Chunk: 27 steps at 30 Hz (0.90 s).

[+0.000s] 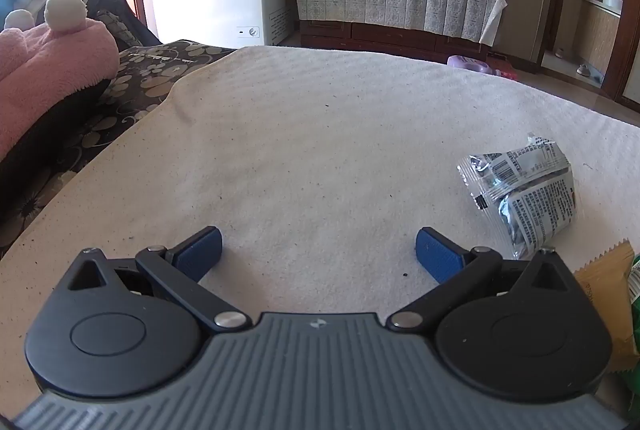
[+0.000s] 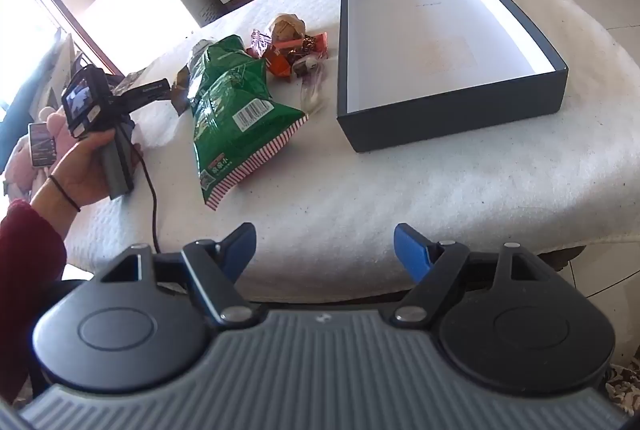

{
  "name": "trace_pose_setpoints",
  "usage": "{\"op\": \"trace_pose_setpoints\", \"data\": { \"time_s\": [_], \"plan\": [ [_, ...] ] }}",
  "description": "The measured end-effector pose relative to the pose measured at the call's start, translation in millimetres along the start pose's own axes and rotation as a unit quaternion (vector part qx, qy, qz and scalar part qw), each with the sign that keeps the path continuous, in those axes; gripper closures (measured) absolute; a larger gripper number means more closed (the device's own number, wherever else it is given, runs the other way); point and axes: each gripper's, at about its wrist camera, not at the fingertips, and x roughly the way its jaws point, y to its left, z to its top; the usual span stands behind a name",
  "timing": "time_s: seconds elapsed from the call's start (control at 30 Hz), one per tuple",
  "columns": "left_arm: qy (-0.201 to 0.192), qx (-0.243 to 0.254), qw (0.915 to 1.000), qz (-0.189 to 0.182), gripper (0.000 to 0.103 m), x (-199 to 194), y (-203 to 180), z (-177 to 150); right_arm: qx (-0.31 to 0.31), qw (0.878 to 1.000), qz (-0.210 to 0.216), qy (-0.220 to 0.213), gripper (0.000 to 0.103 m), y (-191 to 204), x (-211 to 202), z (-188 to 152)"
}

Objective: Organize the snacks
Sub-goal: 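Move the right gripper toward the green chip bag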

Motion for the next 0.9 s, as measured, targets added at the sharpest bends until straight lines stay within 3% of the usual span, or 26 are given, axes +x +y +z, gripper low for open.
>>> {"op": "trace_pose_setpoints", "data": {
  "time_s": [0.27,0.47,0.57,0.77,0.83,0.9],
  "plan": [
    [0.009,0.024,0.9996,-0.012,0.000,-8,5,4,0.012,1.000,0.022,-0.014,0.025,-3,-10,5],
    [-0.043,-0.083,0.9944,-0.048,0.000,-66,38,-3,0.010,0.999,0.036,-0.037,0.025,3,-12,0],
    [-0.055,-0.101,0.9903,-0.078,0.000,-106,38,-11,-0.004,0.998,0.041,-0.044,0.025,10,-14,-1],
    [-0.075,-0.015,0.9919,-0.101,0.000,-178,-10,-46,-0.048,0.993,0.045,-0.101,0.025,30,-40,1],
    [-0.083,0.026,0.9905,-0.107,0.000,-194,-29,-69,-0.105,0.982,0.042,-0.149,0.025,49,-59,3],
    [-0.091,0.059,0.9881,-0.109,0.000,-205,-47,-82,-0.174,0.966,0.026,-0.191,0.012,67,-72,4]
  ]
}}
